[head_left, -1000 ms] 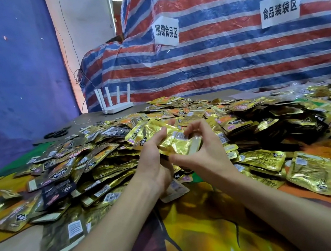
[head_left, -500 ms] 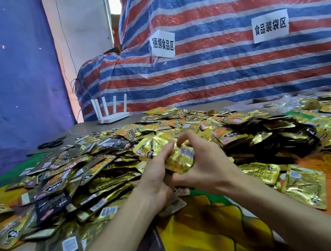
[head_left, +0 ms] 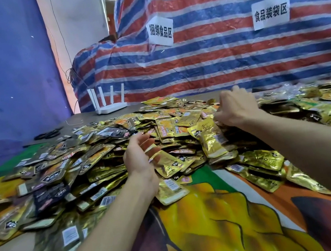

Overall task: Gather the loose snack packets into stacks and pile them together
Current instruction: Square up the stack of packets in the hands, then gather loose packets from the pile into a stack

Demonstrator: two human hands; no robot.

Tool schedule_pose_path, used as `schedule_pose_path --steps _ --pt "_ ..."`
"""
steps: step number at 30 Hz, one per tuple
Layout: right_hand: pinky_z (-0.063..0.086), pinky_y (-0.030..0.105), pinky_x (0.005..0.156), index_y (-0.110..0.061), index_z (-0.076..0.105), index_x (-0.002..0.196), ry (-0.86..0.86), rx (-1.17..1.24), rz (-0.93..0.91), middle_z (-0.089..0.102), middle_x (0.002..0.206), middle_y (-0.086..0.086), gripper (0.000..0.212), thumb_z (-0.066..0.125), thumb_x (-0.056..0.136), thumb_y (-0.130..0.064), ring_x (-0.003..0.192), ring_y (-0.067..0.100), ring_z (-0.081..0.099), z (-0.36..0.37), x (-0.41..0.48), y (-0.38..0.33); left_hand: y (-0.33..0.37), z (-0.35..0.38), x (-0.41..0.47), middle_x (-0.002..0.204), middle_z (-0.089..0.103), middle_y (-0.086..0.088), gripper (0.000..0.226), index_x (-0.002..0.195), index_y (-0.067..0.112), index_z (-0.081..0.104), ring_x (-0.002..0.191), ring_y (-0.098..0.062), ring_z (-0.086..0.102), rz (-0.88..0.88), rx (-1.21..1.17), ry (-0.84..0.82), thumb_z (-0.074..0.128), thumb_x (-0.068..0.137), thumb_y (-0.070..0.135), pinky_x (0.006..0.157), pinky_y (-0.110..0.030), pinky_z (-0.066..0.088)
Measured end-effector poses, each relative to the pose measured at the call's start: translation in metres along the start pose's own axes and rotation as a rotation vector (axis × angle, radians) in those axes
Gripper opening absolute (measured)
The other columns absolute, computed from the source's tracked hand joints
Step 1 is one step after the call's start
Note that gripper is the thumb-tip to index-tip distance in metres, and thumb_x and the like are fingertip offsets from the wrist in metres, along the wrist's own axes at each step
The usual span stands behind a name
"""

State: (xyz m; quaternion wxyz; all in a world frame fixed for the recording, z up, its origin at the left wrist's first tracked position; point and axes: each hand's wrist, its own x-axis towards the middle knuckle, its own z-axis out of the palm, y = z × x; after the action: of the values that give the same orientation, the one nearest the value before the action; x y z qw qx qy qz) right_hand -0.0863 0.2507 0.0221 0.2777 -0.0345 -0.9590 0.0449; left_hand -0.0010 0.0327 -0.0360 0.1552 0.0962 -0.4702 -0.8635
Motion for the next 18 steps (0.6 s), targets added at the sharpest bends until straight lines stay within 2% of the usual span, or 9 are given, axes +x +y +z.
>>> schedule_pose_path --steps 3,5,6,9,11,12,14,16,18 --pt "0.028 0.057 0.114 -0.013 0.063 0.121 -0.053 -0.082 -0.006 0.055 0.13 0.019 0.047 0.063 0.09 -0.048 0.127 0.037 0.048 0.01 -0.003 -0.001 0.001 0.0 -0.001 0.076 0.065 0.001 0.023 0.083 0.015 0.065 0.065 -0.014 0.056 0.047 0.043 -0.017 0.052 0.097 0.029 0.062 -0.029 0.041" --pt "0.017 0.062 0.119 -0.012 0.065 0.12 -0.066 -0.126 -0.01 0.051 0.138 0.022 0.052 0.058 0.091 -0.055 0.135 0.04 0.04 0.003 -0.003 -0.005 0.003 -0.001 -0.002 0.077 0.064 0.001 0.024 0.084 0.014 0.065 0.065 -0.014 0.056 0.143 0.148 -0.079 0.05 0.098 0.027 0.063 -0.03 0.041" --pt "0.016 0.062 0.12 -0.012 0.065 0.122 -0.043 -0.119 -0.018 0.049 0.141 0.023 0.054 0.058 0.091 -0.056 0.138 0.041 0.037 -0.001 -0.004 -0.008 0.004 -0.001 -0.003 0.079 0.063 -0.001 0.022 0.085 0.012 0.065 0.066 -0.014 0.055 0.215 0.225 -0.121 0.05 0.098 0.024 0.064 -0.029 0.042" --pt "0.038 0.051 0.111 -0.014 0.065 0.125 0.04 0.152 -0.142 0.057 0.137 0.017 0.048 0.063 0.09 -0.047 0.129 0.035 0.047 -0.017 -0.024 -0.024 0.013 -0.003 -0.005 0.08 0.059 -0.005 0.022 0.085 0.009 0.062 0.063 -0.008 0.053 0.454 0.425 -0.265 0.046 0.098 0.006 0.059 -0.018 0.043" --pt "0.051 0.039 0.094 -0.015 0.07 0.118 -0.099 0.425 -0.276 0.067 0.126 0.009 0.036 0.068 0.09 -0.036 0.112 0.024 0.06 -0.024 -0.044 -0.041 0.022 -0.003 -0.009 0.08 0.06 -0.005 0.027 0.085 0.008 0.062 0.062 -0.003 0.053 0.542 0.474 -0.317 0.04 0.096 -0.003 0.056 -0.013 0.043" --pt "0.052 0.033 0.088 -0.014 0.07 0.118 -0.222 0.505 -0.341 0.069 0.124 0.007 0.036 0.071 0.089 -0.036 0.106 0.019 0.062 -0.025 -0.055 -0.05 0.027 -0.002 -0.011 0.081 0.06 -0.005 0.028 0.085 0.007 0.062 0.062 -0.003 0.054 0.554 0.477 -0.321 0.039 0.094 -0.004 0.057 -0.012 0.043" --pt "0.048 0.029 0.09 -0.013 0.062 0.133 -0.466 0.576 -0.437 0.063 0.134 0.006 0.065 0.076 0.083 -0.052 0.113 0.016 0.06 -0.022 -0.077 -0.07 0.038 0.001 -0.013 0.08 0.061 -0.005 0.028 0.083 0.008 0.063 0.061 -0.005 0.055 0.566 0.519 -0.313 0.04 0.092 -0.005 0.055 -0.013 0.044" --pt "0.046 0.034 0.103 -0.015 0.044 0.149 -0.669 0.565 -0.427 0.051 0.148 0.004 0.108 0.074 0.066 -0.077 0.127 0.02 0.053 -0.014 -0.094 -0.088 0.051 0.003 -0.013 0.079 0.062 -0.008 0.029 0.08 0.01 0.064 0.063 -0.011 0.055 0.565 0.684 -0.338 0.043 0.089 -0.007 0.055 -0.014 0.046" --pt "0.045 0.043 0.108 -0.017 0.036 0.15 -0.784 0.457 -0.423 0.049 0.146 0.003 0.128 0.07 0.051 -0.09 0.129 0.024 0.051 -0.005 -0.105 -0.102 0.064 0.0 -0.012 0.087 0.066 -0.019 0.028 0.08 0.012 0.065 0.071 -0.02 0.058 0.51 0.925 -0.405 0.048 0.086 -0.008 0.066 -0.026 0.053"
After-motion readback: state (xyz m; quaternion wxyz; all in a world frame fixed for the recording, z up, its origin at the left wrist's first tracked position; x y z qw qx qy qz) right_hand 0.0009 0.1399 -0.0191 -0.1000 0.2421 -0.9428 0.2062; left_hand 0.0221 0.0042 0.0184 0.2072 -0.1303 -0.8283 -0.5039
